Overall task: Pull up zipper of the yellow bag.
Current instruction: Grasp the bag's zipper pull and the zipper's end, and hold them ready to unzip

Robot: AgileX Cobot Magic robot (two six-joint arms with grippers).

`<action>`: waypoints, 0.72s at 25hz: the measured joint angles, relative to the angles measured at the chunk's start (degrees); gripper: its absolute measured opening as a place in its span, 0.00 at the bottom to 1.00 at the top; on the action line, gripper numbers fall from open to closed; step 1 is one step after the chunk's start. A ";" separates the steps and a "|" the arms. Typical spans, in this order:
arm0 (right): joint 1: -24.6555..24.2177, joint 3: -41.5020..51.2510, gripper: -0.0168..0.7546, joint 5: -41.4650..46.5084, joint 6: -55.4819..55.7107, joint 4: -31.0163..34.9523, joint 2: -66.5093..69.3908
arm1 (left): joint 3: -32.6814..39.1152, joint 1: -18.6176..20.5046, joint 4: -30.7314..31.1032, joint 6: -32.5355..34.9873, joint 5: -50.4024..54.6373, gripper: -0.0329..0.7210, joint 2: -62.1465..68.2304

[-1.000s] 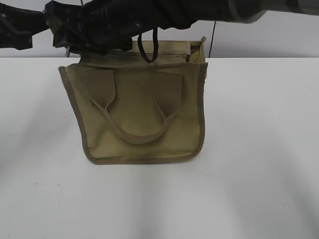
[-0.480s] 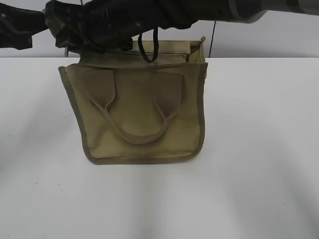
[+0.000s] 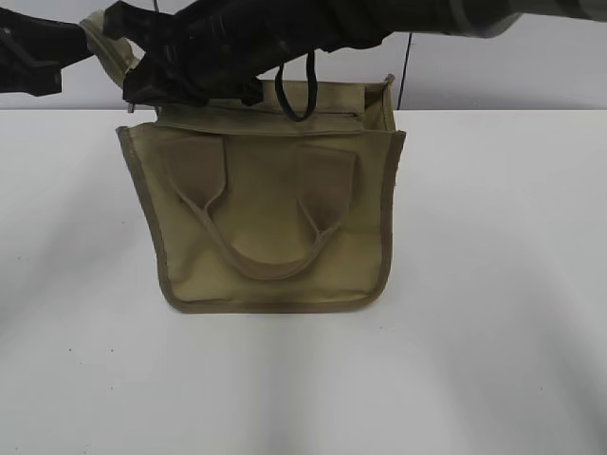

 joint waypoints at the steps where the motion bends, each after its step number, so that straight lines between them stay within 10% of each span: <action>1: -0.05 0.00 0.01 0.79 0.04 0.19 0.00 | 0.00 0.00 0.00 0.00 0.47 0.03 0.00; 18: -7.66 0.00 0.01 14.80 0.24 8.16 -1.78 | 0.00 -0.25 0.79 0.06 4.55 0.03 0.00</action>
